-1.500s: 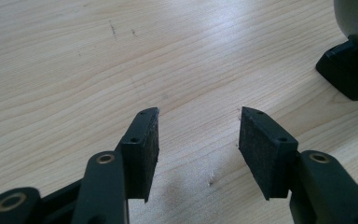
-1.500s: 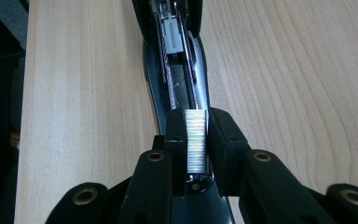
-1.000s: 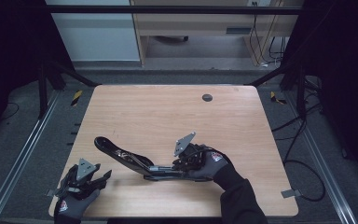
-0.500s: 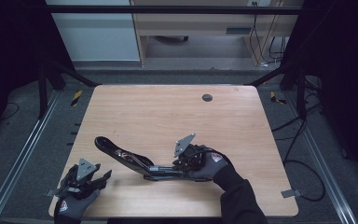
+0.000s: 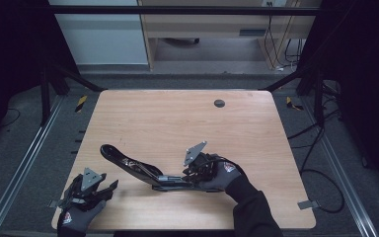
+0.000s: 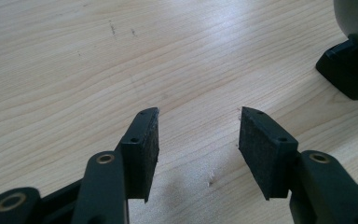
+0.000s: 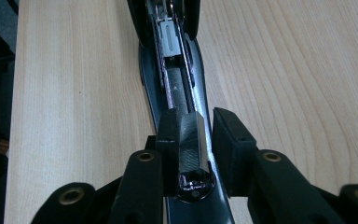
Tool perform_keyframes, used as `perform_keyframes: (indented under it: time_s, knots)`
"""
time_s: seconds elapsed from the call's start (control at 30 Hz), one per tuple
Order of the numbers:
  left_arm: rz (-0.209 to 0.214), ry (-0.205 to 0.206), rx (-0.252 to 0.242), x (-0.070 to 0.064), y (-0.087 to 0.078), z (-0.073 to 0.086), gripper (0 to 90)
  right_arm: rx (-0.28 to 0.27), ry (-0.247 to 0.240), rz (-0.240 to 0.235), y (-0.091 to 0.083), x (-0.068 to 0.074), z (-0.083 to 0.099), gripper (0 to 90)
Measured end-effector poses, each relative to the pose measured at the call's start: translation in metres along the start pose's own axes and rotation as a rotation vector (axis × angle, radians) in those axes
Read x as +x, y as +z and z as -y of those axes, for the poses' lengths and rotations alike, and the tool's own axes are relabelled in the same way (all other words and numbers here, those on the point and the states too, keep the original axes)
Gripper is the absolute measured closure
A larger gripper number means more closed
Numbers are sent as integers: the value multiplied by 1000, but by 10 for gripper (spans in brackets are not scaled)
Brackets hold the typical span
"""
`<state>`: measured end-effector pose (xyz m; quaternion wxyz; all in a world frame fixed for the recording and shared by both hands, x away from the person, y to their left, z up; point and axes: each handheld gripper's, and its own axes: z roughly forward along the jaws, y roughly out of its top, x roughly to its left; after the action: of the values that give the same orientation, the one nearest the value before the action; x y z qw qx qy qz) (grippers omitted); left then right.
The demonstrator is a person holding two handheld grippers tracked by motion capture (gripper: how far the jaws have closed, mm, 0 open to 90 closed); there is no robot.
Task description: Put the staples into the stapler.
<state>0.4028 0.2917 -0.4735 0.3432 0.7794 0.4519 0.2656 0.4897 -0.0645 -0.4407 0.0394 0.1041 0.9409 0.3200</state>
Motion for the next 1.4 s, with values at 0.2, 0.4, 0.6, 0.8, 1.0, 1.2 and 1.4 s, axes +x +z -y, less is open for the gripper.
perform_keyframes:
  time_s: [0.2, 0.4, 0.6, 0.8, 1.0, 1.2, 1.4]
  knots:
    - [0, 0, 2, 0, 0, 0, 475, -27, 15, 35, -6, 2, -1, 720]
    - [-2, 2, 0, 0, 0, 0, 474, -11, 9, 78, -11, 9, -3, 741]
    - [-2, 2, 0, 0, 0, 0, 474, 23, -9, 80, -7, 14, -4, 742]
    - [-2, 3, 1, 0, 0, 0, 474, 76, -33, 94, 0, 14, -3, 743]
    - [-1, 1, 1, 0, 0, 0, 474, 47, -41, 82, -1, 13, -3, 772]
    - [0, 0, 2, 0, 0, 0, 474, 45, -44, 78, -3, 12, -3, 780]
    - [1, 0, 2, 0, 0, 0, 474, 46, -28, 76, -2, 11, -3, 775]
